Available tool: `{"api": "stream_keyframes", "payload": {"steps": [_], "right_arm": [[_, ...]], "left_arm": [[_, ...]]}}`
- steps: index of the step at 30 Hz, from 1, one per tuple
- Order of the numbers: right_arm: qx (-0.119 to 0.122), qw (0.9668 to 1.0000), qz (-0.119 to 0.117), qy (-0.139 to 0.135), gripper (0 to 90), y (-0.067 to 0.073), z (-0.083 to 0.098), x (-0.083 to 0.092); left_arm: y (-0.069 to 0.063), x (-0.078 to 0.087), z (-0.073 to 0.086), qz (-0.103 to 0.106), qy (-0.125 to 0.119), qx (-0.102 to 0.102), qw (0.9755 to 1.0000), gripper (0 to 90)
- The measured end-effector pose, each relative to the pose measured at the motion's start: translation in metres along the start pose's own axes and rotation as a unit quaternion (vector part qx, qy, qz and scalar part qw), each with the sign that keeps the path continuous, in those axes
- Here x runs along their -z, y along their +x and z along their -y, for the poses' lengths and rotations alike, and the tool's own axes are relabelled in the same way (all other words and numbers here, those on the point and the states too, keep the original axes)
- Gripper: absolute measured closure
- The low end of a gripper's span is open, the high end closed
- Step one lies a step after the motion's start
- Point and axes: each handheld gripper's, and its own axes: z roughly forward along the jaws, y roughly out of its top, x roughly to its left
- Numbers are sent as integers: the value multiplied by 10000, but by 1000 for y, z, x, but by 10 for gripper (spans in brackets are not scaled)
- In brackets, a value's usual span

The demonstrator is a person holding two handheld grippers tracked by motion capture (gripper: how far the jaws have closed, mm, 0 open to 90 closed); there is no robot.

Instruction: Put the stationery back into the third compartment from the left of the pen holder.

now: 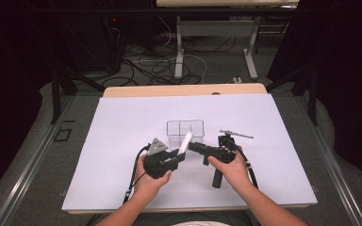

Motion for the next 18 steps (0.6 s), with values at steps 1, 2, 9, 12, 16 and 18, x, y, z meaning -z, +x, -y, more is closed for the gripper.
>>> {"api": "stream_keyframes", "payload": {"steps": [1,2,9,12,16,18], "right_arm": [[-20,10000,-12,31,604,0,0,0],[-67,10000,-14,13,605,0,1,-1],[-149,9998,-44,132,609,1,4,-4],[-176,9996,-58,199,624,1,6,-6],[-291,9994,-35,208,662,1,7,-8],[-341,9991,-41,254,681,1,7,-8]], "left_arm": [[0,0,0,0,9,-7,10000,715],[-1,-1,0,4,13,-19,10000,715],[-5,-3,1,38,27,-71,10000,714],[-7,-5,1,43,43,-94,9999,714],[-10,-6,2,65,79,-190,9998,714],[-11,-6,2,57,69,-211,9997,714]]}}
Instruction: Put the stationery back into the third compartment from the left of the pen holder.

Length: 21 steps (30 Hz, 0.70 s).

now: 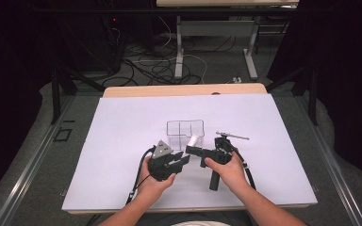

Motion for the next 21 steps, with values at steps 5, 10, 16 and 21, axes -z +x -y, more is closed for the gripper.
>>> {"api": "stream_keyframes", "payload": {"steps": [5,10,16,21], "right_arm": [[-181,9998,-34,15,691,-1,-1,0],[-245,9997,-13,67,693,-2,-1,-1],[-328,9993,-20,169,695,-3,-2,0],[-208,9997,10,130,696,-3,-2,0]], "left_arm": [[0,0,0,2,8,6,10000,714],[2,-1,1,36,47,31,10000,712],[2,-1,1,93,79,48,9999,709],[3,-2,2,126,100,107,9998,680]]}}
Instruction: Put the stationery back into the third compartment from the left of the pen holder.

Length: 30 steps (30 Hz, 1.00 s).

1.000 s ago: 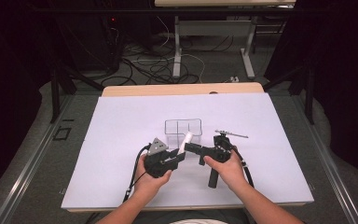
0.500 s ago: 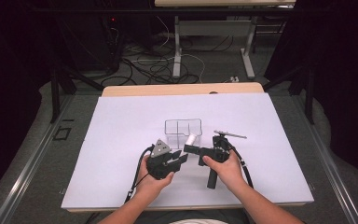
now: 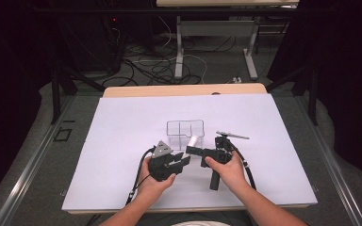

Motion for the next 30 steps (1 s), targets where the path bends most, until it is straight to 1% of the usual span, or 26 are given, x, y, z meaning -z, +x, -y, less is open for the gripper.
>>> {"api": "stream_keyframes", "payload": {"steps": [1,3,5,6,7,8,9,12,13,14,15,16,20,21,22,23,25,26,27,29,30], "right_arm": [[-1,10000,-4,-33,696,0,0,0],[-20,10000,-17,-11,696,1,-1,1],[23,9999,0,-119,696,1,-2,1],[73,9999,2,-96,696,0,-3,3],[130,9998,29,-136,696,0,-4,4],[115,9996,16,-243,696,0,-5,3],[151,9997,31,-203,696,0,-6,5],[276,9990,52,-349,696,1,-9,7],[350,9988,36,-351,696,0,-10,8],[365,9984,26,-434,696,1,-11,9],[433,9981,50,-438,696,0,-12,10],[435,9978,63,-491,696,1,-13,11],[587,9958,79,-692,696,2,-16,14],[654,9950,85,-749,696,2,-16,15],[712,9939,117,-829,697,3,-17,15],[793,9933,142,-827,697,4,-18,17],[1010,9901,190,-957,697,4,-20,18],[1069,9890,204,-1005,696,5,-21,18],[1133,9879,230,-1037,697,7,-22,19],[1349,9838,303,-1138,697,10,-26,19],[1524,9803,391,-1192,696,11,-27,20]], "left_arm": [[0,-1,0,-2,-12,8,10000,667],[0,-1,1,20,-34,33,10000,649],[1,-2,2,-59,-55,1,10000,624],[2,-3,2,-81,-31,9,10000,612],[3,-3,2,-90,-24,-10,10000,605],[3,-4,3,-101,-31,69,9999,593],[5,-4,3,-102,-24,-14,9999,579],[6,-6,4,-139,-80,63,9999,537],[7,-6,4,-158,-40,50,9999,530],[7,-6,5,-214,-28,19,9998,526],[8,-7,5,-195,-1,41,9998,517],[8,-8,5,-200,-31,59,9998,509],[11,-9,6,-196,34,113,9997,484],[13,-9,6,-217,73,41,9997,479],[13,-9,6,-212,123,88,9997,471],[14,-9,6,-241,108,75,9996,465],[16,-9,6,-288,143,59,9995,442],[17,-8,6,-308,146,46,9994,435],[18,-8,6,-365,154,-18,9992,422],[19,-7,6,-380,174,-14,9991,390],[21,-6,6,-394,191,-73,9990,381]]}}
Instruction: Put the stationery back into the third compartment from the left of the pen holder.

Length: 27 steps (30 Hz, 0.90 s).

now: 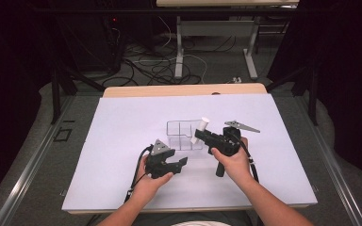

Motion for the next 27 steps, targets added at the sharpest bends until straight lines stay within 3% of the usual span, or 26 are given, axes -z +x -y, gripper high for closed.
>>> {"api": "stream_keyframes", "payload": {"steps": [2,8,13,20,23,25,27], "right_arm": [[363,9990,151,-200,697,0,-5,-2],[726,9961,418,-272,697,-5,-19,-12],[1052,9923,593,-283,696,-9,-20,-20],[1820,9786,936,-221,696,-16,-14,-34],[1777,9799,907,-70,694,-19,-9,-39],[1860,9782,922,10,690,-20,-5,-40],[1812,9798,838,80,632,-22,-3,-40]], "left_arm": [[1,1,0,-40,-33,-15,10000,368],[5,3,-2,0,49,93,9999,342],[8,3,-1,-143,159,72,9997,305],[9,0,0,-202,205,63,9996,246],[9,1,0,-236,216,84,9995,231],[10,1,1,-231,204,135,9994,217],[11,1,0,-239,189,195,9993,213]]}}
